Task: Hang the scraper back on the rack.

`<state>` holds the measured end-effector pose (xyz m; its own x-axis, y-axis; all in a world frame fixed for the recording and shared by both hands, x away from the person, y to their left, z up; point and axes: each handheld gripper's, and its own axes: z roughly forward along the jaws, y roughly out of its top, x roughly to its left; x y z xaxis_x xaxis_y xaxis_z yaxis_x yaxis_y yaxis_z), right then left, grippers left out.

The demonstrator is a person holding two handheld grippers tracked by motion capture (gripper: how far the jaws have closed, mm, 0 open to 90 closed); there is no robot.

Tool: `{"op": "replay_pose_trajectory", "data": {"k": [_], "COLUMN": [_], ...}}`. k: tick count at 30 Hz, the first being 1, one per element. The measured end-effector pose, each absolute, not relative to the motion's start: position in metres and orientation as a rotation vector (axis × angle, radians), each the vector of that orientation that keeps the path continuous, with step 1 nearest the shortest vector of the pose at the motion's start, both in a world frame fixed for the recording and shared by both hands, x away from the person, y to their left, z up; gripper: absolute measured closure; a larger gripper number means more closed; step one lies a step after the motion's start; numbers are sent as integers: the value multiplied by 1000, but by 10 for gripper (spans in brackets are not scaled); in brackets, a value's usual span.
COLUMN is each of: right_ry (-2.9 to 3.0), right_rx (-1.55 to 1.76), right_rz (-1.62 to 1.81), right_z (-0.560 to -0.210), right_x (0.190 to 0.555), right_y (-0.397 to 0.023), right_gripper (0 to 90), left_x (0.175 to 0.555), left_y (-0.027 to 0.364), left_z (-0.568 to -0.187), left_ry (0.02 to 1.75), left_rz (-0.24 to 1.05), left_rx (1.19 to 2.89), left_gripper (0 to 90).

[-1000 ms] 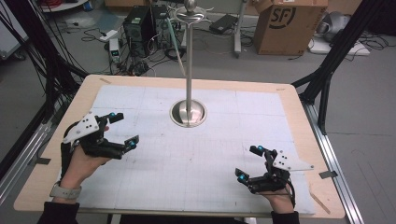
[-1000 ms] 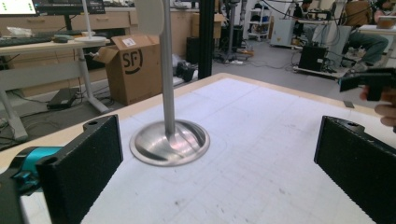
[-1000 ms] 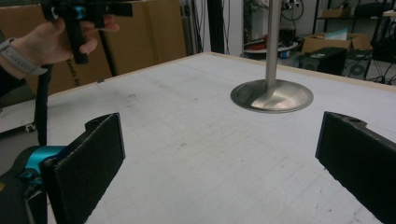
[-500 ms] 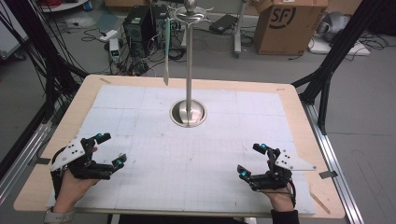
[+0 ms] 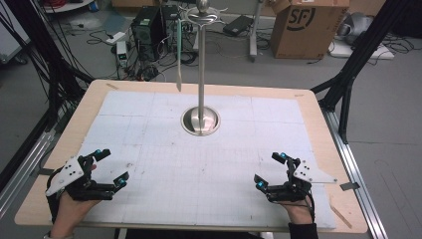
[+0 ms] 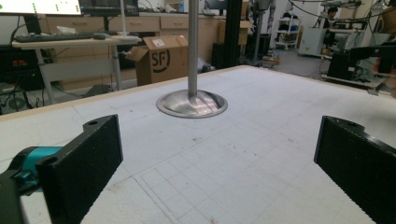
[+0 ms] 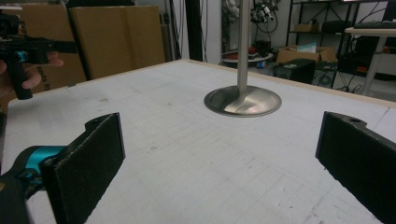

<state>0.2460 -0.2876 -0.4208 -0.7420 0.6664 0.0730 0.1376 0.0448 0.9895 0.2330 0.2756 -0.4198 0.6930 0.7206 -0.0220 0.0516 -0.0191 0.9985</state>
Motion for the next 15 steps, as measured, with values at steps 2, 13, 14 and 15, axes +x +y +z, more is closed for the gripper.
{"op": "replay_pose_trajectory", "data": {"k": [2,13,14,15], "right_ry": [1917,1934,1934,1934], "right_rx": [805,800,796,793], "right_rz": [1753,1757,1753,1753], "right_z": [-423,-428,-428,-428], "right_x": [246,245,245,245], "right_y": [-289,-290,-290,-290], "right_gripper": [1,1,1,1], "left_x": [231,234,234,235], "left_y": [275,271,272,272], "left_z": [-420,-420,-420,-420], "left_ry": [665,664,672,675], "left_rz": [608,591,591,591], "left_rx": [1498,1513,1509,1508], "left_gripper": [17,17,17,17]}}
